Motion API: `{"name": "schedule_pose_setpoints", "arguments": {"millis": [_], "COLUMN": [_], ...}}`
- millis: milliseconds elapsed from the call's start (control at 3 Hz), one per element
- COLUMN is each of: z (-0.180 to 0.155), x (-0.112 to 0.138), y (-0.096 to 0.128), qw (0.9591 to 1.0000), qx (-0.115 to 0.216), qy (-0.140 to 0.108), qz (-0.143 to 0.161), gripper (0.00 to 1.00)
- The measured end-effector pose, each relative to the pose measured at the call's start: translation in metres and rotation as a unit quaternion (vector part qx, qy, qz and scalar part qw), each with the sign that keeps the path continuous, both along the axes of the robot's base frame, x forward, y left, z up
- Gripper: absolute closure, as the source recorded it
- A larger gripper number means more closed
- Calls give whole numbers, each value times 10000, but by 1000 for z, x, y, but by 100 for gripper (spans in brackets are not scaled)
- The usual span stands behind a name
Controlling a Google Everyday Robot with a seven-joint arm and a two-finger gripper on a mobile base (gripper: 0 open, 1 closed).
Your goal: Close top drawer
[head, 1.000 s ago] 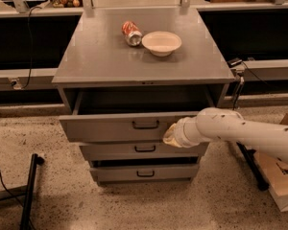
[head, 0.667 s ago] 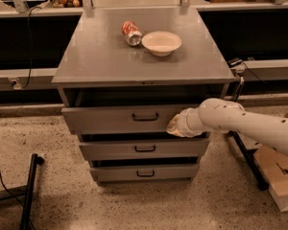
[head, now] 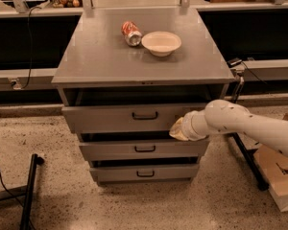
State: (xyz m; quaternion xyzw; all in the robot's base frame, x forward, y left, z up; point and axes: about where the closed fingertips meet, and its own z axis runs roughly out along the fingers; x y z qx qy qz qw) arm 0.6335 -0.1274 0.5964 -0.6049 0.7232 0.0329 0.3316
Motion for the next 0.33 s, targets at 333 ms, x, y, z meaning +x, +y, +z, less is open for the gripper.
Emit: {"name": "schedule_pose_setpoints", "arguments": {"millis": [333], "z": [2], "x": [-40], "y": [8], "qw": [9984], "qx": [351], "qy": [415], "qz": [-168], "gripper": [100]}}
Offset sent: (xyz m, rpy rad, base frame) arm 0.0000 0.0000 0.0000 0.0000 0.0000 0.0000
